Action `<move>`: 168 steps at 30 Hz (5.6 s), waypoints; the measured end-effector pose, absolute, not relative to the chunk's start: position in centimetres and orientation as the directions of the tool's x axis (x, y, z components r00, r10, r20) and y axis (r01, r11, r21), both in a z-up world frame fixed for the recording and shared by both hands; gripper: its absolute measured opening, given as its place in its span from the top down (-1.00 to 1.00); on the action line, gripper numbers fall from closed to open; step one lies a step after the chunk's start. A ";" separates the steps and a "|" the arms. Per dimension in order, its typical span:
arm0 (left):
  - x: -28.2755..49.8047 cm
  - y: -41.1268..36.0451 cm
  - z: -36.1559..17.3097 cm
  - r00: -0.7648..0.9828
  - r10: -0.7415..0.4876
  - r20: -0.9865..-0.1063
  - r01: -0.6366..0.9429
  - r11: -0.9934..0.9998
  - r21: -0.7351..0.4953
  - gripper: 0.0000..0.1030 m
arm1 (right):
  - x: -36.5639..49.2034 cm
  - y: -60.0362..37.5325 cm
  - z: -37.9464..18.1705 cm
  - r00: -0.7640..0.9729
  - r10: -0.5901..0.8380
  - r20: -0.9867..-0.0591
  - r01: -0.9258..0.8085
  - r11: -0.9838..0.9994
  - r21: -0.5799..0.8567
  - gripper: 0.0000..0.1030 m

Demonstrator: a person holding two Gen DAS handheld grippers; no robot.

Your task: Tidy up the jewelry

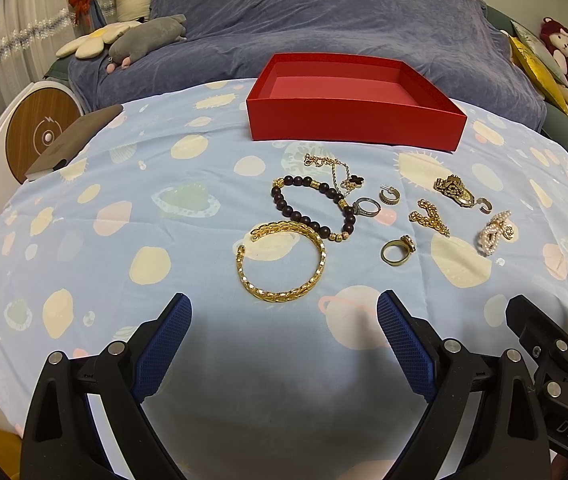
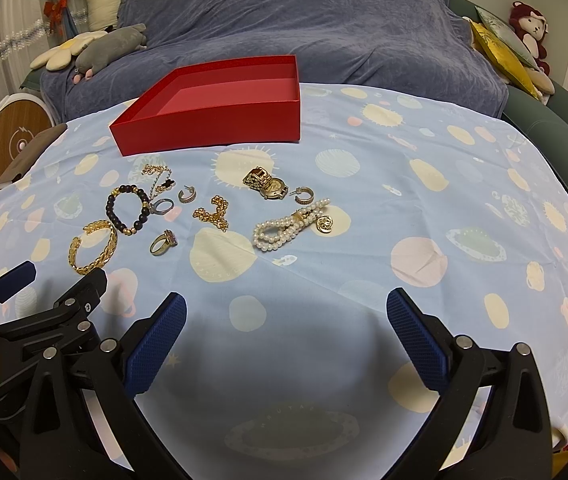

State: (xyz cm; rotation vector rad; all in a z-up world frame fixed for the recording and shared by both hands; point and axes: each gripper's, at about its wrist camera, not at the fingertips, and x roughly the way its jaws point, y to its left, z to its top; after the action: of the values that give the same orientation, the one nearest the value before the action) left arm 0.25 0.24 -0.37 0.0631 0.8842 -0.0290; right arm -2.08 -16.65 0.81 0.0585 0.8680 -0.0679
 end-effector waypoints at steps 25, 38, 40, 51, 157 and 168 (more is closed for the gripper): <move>1.6 4.0 -0.7 0.621 -0.023 -0.783 0.047 0.999 0.008 -0.78 | -0.7 -18.2 0.0 0.609 -0.019 -0.793 0.126 0.989 0.073 -0.90; 3.9 2.1 -2.4 0.584 -0.049 -0.810 0.090 0.996 0.004 -0.74 | -0.2 -18.0 -0.2 0.604 -0.016 -0.797 0.118 0.991 0.069 -0.90; 4.1 1.9 -2.6 0.589 -0.044 -0.807 0.088 0.996 0.010 -0.58 | -0.2 -18.0 -0.2 0.604 -0.015 -0.797 0.118 0.990 0.071 -0.90; 4.1 1.0 -2.1 0.601 -0.097 -0.793 0.151 0.989 -0.007 -0.05 | -0.2 -17.8 -0.1 0.606 -0.016 -0.796 0.114 0.991 0.067 -0.90; 24.7 0.8 10.5 0.698 -0.158 -0.698 0.158 0.985 -0.065 -0.33 | 20.1 -22.2 10.0 0.668 0.242 -0.703 -0.078 0.963 0.257 -0.07; 11.1 3.3 6.4 0.625 -0.133 -0.769 0.140 0.988 -0.058 -0.43 | 7.0 -22.0 7.9 0.665 0.249 -0.704 -0.042 0.954 0.298 -0.15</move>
State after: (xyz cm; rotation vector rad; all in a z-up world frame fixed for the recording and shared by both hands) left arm 11.11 3.31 6.41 0.0080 0.8819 -0.1567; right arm 6.99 -22.00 7.94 0.2667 0.8293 0.1668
